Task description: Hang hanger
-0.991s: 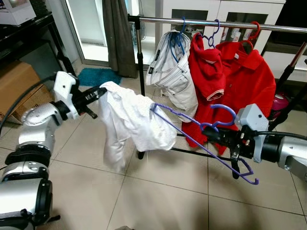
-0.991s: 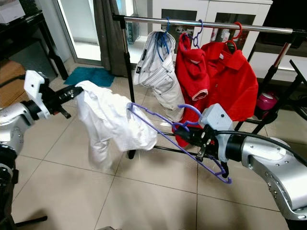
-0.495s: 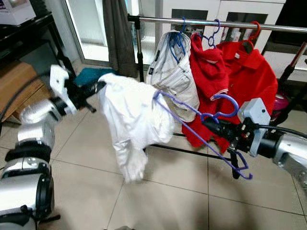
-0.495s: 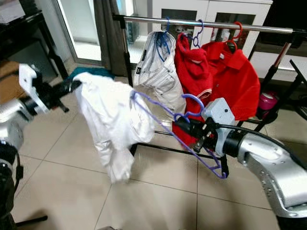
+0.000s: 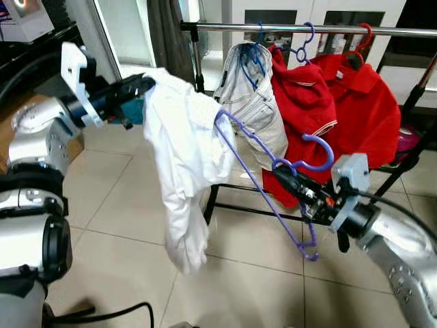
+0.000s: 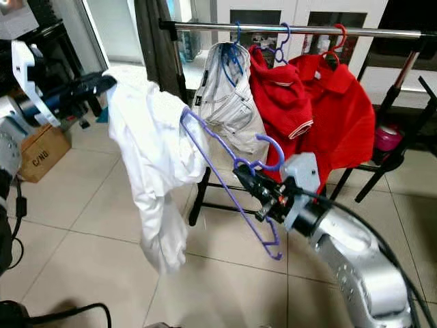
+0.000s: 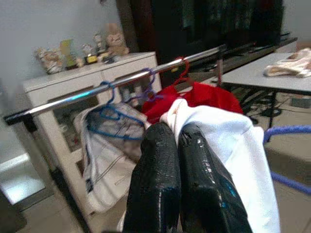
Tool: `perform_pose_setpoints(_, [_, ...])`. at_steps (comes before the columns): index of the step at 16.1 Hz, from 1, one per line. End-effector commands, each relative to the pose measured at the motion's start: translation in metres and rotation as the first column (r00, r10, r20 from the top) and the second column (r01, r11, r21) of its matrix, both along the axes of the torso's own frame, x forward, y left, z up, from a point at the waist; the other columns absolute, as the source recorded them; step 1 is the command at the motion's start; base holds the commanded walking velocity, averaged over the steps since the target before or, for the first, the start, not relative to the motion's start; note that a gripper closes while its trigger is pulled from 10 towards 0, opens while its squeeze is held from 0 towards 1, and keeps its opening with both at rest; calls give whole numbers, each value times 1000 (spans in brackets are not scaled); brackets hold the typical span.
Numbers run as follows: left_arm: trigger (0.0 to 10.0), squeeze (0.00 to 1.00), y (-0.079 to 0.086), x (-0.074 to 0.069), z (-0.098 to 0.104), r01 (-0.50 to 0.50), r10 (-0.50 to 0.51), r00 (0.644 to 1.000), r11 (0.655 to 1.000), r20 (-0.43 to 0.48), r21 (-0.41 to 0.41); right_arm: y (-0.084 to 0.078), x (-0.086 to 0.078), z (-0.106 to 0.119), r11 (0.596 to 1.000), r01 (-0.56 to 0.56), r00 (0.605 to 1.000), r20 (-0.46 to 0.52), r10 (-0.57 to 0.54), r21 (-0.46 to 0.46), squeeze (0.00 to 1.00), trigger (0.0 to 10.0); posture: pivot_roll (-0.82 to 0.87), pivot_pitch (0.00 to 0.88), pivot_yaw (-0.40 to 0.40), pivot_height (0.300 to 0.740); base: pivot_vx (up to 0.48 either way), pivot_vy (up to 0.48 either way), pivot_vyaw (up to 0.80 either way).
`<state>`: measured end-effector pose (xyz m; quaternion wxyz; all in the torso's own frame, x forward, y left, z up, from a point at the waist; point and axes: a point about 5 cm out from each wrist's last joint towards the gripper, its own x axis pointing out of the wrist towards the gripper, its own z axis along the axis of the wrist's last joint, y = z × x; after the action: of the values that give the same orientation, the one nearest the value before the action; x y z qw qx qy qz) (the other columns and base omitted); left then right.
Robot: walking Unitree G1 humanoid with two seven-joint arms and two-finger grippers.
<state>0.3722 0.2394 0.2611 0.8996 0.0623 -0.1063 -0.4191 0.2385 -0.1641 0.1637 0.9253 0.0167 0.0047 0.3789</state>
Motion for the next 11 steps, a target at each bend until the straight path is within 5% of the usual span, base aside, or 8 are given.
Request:
perform_pose_setpoints(1, [0, 0, 4, 0, 18, 9, -9, 999, 1000, 38, 15, 3, -3, 0, 1000, -13, 999, 29, 13, -2, 0, 10000, -177, 0, 151, 740, 0, 0, 0])
perform_pose_setpoints(7, [0, 0, -1, 1, 39, 73, -72, 994, 997, 81, -10, 16, -7, -15, 996, -50, 997, 55, 54, -67, 0, 10000, -171, 0, 155, 740, 0, 0, 0])
perform_pose_setpoints(9, [0, 0, -2, 1, 42, 91, -88, 993, 996, 82, -24, 19, -5, -19, 986, -49, 994, 90, 63, -157, 0, 10000, -172, 0, 155, 740, 0, 0, 0])
perform_pose_setpoints(11, [0, 0, -4, 2, 41, 89, -88, 994, 996, 70, -22, 23, -2, -15, 993, -17, 989, 142, 34, -121, 0, 10000, -175, 0, 152, 740, 0, 0, 0])
